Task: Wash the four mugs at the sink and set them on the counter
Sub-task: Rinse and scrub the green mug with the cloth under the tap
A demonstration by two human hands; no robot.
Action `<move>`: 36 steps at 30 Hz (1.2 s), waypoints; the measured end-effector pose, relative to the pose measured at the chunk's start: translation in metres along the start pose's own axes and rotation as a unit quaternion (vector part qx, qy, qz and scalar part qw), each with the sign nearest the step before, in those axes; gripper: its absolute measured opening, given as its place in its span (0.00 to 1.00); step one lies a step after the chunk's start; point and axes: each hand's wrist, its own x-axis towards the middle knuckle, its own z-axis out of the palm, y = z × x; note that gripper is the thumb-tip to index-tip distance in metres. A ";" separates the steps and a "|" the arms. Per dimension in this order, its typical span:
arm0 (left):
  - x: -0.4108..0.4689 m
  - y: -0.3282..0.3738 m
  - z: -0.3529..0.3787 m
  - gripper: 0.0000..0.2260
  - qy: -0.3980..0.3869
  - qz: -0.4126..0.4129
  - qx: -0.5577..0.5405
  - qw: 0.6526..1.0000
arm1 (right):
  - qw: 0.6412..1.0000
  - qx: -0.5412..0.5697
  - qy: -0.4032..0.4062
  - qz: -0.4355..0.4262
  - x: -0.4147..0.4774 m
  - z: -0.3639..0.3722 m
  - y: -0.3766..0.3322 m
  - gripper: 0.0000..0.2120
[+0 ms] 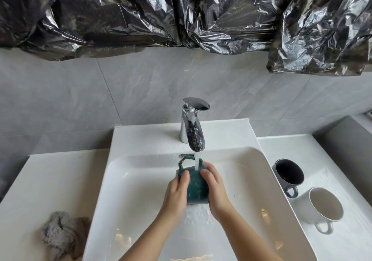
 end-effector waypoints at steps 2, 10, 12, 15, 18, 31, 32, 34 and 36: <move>-0.002 -0.007 -0.002 0.16 -0.031 0.050 0.081 0.995 | 0.994 0.019 0.004 0.105 0.006 0.000 -0.004 0.21; 0.013 0.012 0.011 0.17 0.029 -0.029 0.011 0.999 | 1.000 0.000 0.014 -0.001 -0.003 -0.001 0.007 0.13; 0.012 0.011 0.013 0.23 0.004 0.046 0.108 0.993 | 0.994 0.076 0.024 0.071 0.002 -0.002 -0.002 0.11; 0.015 0.009 0.012 0.21 0.009 0.107 0.190 0.976 | 0.990 0.076 0.007 0.121 0.003 -0.002 -0.010 0.13; 0.018 0.015 0.014 0.17 0.047 0.028 0.086 0.995 | 0.997 -0.071 0.044 -0.001 0.003 -0.006 -0.009 0.23; 0.020 0.021 0.013 0.22 0.016 -0.003 0.039 0.999 | 1.000 -0.004 0.002 0.026 0.014 -0.001 -0.020 0.12; 0.020 0.025 0.013 0.20 0.037 -0.015 0.020 0.999 | 0.999 -0.036 0.005 0.008 0.012 -0.001 -0.020 0.10; 0.020 0.032 0.014 0.18 0.071 -0.080 -0.056 0.993 | 0.993 -0.105 -0.012 -0.052 0.004 -0.002 -0.021 0.14; 0.021 0.035 0.014 0.18 0.110 -0.140 -0.124 0.976 | 0.979 -0.170 -0.050 -0.102 -0.003 -0.006 -0.019 0.21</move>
